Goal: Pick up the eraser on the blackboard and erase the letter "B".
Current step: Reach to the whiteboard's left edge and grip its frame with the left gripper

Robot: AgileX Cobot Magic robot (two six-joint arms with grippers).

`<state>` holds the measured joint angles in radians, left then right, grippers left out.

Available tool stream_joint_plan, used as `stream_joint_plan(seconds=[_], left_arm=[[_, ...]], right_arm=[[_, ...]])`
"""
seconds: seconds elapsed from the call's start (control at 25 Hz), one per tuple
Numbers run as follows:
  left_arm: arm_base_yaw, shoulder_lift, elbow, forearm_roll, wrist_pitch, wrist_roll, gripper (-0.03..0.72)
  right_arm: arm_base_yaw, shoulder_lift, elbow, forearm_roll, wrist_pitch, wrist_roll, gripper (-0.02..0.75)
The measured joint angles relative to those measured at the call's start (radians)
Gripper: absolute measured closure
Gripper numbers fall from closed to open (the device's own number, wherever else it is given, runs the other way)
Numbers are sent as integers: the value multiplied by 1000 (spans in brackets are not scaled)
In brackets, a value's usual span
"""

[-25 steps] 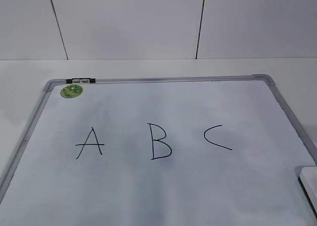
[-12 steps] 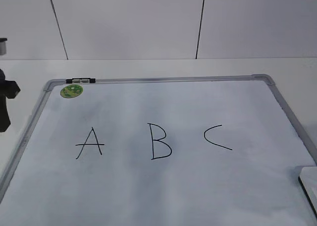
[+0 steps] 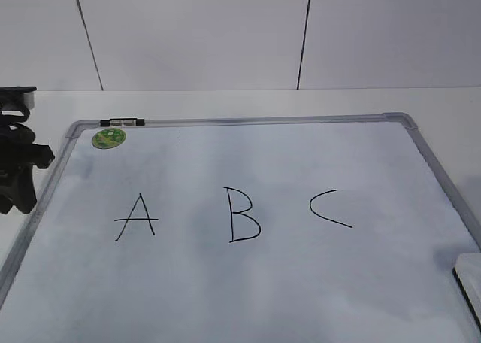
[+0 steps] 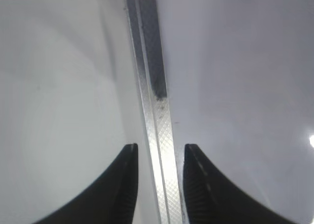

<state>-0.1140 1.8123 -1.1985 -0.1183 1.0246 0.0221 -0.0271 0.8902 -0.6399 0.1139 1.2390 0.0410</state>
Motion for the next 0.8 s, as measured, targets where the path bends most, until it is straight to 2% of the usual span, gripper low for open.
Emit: stream_joint_plan(seconds=[0.36, 0.8], left_arm=[[4, 50, -2, 14, -50, 1, 449], [10, 91, -4, 17, -88, 2, 449]], right_arm=[[0, 42, -81, 2, -2, -7, 244], [0, 48, -88, 2, -5, -13, 244]])
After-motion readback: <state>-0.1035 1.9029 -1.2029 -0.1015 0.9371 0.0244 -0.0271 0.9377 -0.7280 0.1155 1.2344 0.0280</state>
